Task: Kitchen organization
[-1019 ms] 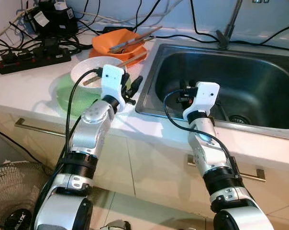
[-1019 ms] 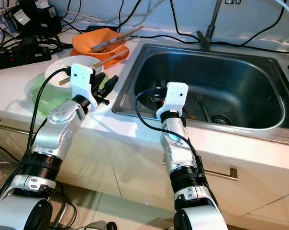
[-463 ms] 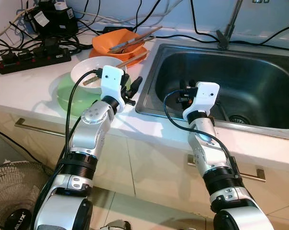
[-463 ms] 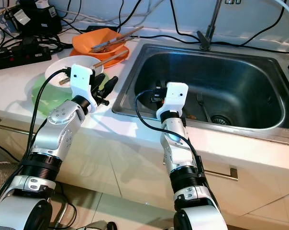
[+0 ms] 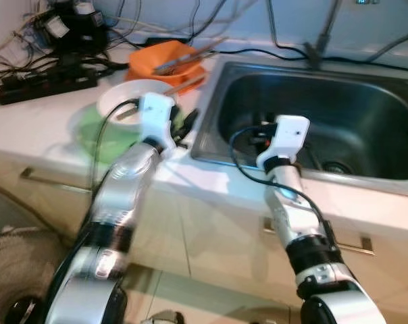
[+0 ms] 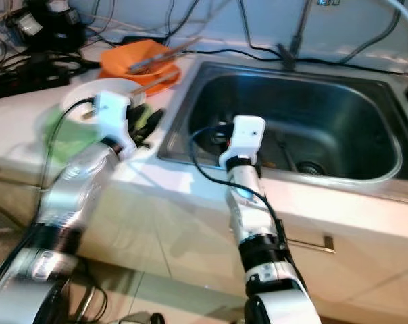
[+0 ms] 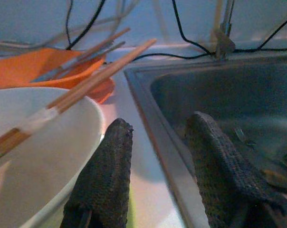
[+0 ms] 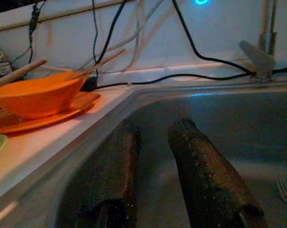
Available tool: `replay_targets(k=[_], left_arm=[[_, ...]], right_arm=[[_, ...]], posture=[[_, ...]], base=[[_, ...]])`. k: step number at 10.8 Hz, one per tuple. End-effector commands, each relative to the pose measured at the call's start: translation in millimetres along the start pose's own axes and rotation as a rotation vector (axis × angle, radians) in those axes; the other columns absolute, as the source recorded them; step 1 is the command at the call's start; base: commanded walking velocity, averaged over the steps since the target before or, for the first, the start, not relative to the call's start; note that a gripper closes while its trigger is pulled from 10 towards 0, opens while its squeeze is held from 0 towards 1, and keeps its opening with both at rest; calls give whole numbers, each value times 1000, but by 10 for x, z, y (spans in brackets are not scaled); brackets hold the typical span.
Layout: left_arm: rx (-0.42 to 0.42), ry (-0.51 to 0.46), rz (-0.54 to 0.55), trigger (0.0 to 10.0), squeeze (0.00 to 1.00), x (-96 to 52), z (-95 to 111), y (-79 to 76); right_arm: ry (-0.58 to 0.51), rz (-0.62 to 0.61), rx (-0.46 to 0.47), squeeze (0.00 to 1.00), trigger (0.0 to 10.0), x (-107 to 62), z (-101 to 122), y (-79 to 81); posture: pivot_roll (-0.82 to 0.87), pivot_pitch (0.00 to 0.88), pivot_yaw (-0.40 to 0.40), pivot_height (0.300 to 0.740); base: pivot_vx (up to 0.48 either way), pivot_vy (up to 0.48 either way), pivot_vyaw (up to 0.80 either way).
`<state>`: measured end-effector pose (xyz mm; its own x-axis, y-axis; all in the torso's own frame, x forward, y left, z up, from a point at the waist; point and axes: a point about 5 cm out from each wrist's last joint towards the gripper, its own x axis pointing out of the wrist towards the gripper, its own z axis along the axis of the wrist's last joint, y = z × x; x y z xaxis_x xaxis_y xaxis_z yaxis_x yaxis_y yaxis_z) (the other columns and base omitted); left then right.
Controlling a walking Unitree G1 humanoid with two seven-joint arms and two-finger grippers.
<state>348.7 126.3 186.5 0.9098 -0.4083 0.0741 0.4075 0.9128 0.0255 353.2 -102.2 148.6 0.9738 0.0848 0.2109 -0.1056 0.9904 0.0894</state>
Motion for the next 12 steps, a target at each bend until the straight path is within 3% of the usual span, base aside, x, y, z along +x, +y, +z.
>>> replay_targets(k=[1,7,12], left_arm=[[-3,-26,-7,10000,0,-36,113,4],[-28,4,-80,10000,0,80,57,-208],[-7,37,28,10000,0,220,19,-40]], right_arm=[[16,-12,2,0,10000,-8,-25,-4],[15,-22,0,0,10000,-12,-30,-16],[11,-21,-3,0,10000,1,-23,-12]], posture=[[70,51,56,740],[56,28,65,740],[51,9,67,740]], base=[[0,0,0],[0,0,0],[0,0,0]])
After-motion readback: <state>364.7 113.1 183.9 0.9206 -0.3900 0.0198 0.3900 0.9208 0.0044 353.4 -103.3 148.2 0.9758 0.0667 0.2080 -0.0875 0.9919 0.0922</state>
